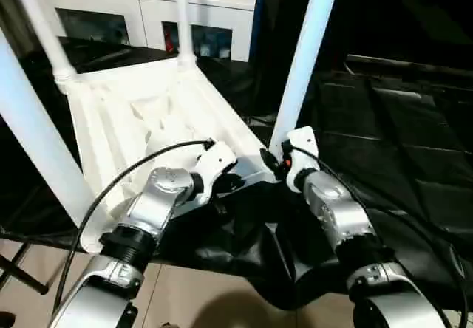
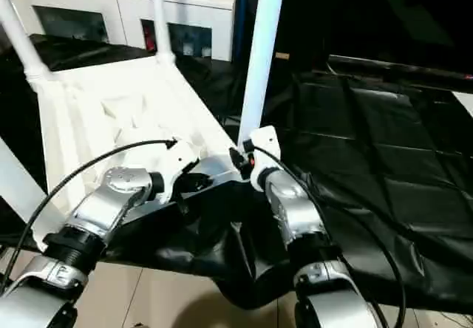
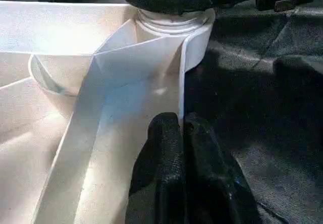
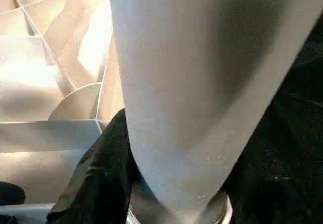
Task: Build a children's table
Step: Rotate leg to tighten
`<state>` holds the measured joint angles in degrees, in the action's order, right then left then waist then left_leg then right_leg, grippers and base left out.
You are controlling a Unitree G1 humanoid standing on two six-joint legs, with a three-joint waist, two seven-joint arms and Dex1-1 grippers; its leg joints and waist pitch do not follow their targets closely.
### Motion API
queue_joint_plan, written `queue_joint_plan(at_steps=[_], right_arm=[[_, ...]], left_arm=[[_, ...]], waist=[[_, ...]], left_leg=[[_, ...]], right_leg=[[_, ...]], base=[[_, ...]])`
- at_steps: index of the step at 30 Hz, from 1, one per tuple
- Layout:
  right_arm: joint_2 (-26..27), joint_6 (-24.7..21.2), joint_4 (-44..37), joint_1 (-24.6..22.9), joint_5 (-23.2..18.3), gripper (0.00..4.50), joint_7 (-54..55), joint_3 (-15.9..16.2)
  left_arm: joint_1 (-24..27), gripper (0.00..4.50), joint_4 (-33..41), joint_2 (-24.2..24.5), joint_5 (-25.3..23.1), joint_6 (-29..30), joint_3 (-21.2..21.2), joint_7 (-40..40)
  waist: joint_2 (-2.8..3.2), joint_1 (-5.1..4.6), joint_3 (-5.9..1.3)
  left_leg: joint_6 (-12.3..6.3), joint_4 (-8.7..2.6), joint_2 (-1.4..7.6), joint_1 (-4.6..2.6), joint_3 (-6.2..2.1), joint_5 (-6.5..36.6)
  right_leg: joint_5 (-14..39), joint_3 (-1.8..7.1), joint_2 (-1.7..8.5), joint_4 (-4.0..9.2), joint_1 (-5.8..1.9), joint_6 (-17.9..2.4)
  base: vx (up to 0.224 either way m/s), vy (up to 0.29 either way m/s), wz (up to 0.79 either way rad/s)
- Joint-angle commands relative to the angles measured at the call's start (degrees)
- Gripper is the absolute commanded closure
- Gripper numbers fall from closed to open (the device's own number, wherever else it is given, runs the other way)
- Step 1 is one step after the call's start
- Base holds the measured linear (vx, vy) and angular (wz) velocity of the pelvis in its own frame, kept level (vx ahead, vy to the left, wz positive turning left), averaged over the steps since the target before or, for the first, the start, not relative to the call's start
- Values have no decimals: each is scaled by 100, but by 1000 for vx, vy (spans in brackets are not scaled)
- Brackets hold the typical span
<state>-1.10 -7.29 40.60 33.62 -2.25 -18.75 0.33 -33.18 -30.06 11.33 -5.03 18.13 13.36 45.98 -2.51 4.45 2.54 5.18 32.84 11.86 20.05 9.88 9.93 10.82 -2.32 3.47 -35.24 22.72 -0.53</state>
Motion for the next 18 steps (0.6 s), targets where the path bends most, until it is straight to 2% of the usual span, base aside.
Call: queue_joint_plan(at_steps=[1, 2, 3, 4, 6, 7, 8, 9, 10, 13, 14, 15, 17, 18], right_arm=[[516, -237, 137, -55, -158, 170, -557, 418], [471, -202, 130, -61, -105, 170, -582, 450], [360, -80, 82, -81, 14, 141, -643, 540], [346, -66, 75, -84, 27, 133, -652, 550], [205, 6, -14, -116, 36, 131, -916, 613], [-22, 108, -185, -182, 0, 131, -1393, 700], [-22, 108, -185, -182, 0, 131, -1393, 700], [-151, 122, -282, -219, -55, 131, -1676, 731], [-313, 173, -350, -247, -81, 131, -1964, 771], [-556, 190, -447, -292, -156, 131, -2487, 817], [-751, 229, -540, -357, -169, 131, -2915, 905], [-868, 225, -612, -400, -174, 131, -3197, 976], [-1034, 226, -710, -461, -189, 131, -3566, 1080], [-1109, 217, -731, -467, -210, 131, -3732, 1113]], left_arm=[[-124, 450, 29, -249, 101, -239, 134, -78], [-96, 450, 67, -195, 123, -263, 125, 18], [-55, 450, 108, -83, 147, -313, 124, 181], [-50, 450, 111, -67, 149, -328, 126, 204], [3, 450, 150, 77, 203, -444, 135, 452], [79, 450, 253, 268, 285, -569, 160, 819], [79, 450, 253, 268, 285, -569, 160, 819], [120, 450, 325, 374, 325, -537, 175, 1000], [175, 450, 405, 502, 393, -608, 193, 1258], [257, 450, 521, 722, 472, -627, 213, 1614], [324, 450, 593, 880, 538, -758, 206, 1852], [353, 450, 633, 968, 571, -774, 200, 1971], [401, 450, 690, 1111, 614, -857, 205, 2166], [426, 450, 719, 1194, 645, -859, 195, 2267]], waist=[[42, -6, -295], [44, -9, -296], [57, -8, -294], [57, -8, -294], [54, -37, -294], [77, -40, -291], [67, -36, -301], [59, -61, -298], [66, -50, -305], [72, -54, -312], [25, -49, -322], [54, -42, -323], [42, -40, -318], [26, -20, -324]], left_leg=[[48, -397, 90, -13, -19, 1538], [54, -396, 92, -18, -18, 1566], [74, -403, 92, -17, -26, 1621], [74, -403, 92, -17, -26, 1621], [65, -410, 95, -8, -30, 1669], [58, -412, 94, -11, -36, 1682], [47, -408, 97, -6, -39, 1678], [10, -410, 102, 8, -26, 1612], [-24, -399, 103, -9, -25, 1558], [-82, -390, 116, 9, -15, 1364], [-115, -385, 121, 15, -14, 1275], [-165, -375, 124, 14, -8, 1198], [-196, -373, 129, 12, 1, 1137], [-227, -366, 126, 18, 3, 1084]], right_leg=[[1615, 221, 378, 497, -202, -855], [1653, 222, 381, 502, -200, -855], [1740, 221, 382, 509, -197, -842], [1740, 221, 382, 509, -197, -842], [1784, 222, 383, 515, -198, -831], [1787, 222, 386, 520, -199, -836], [1743, 216, 385, 514, -222, -846], [1622, 227, 380, 504, -216, -882], [1518, 224, 382, 498, -221, -941], [1165, 223, 379, 450, -233, -1103], [1014, 213, 378, 430, -253, -1155], [809, 214, 369, 407, -252, -1205], [645, 216, 363, 393, -246, -1253], [540, 214, 367, 371, -266, -1279]], base=[[0, 0, 0], [0, 0, 0], [0, 0, 0], [0, 0, 0], [0, 0, 0], [0, 0, 0], [0, 0, 0], [0, 0, 0], [0, 0, 0], [0, 0, 0], [0, 0, 0], [0, 0, 0], [0, 0, 0], [0, 0, 0]])
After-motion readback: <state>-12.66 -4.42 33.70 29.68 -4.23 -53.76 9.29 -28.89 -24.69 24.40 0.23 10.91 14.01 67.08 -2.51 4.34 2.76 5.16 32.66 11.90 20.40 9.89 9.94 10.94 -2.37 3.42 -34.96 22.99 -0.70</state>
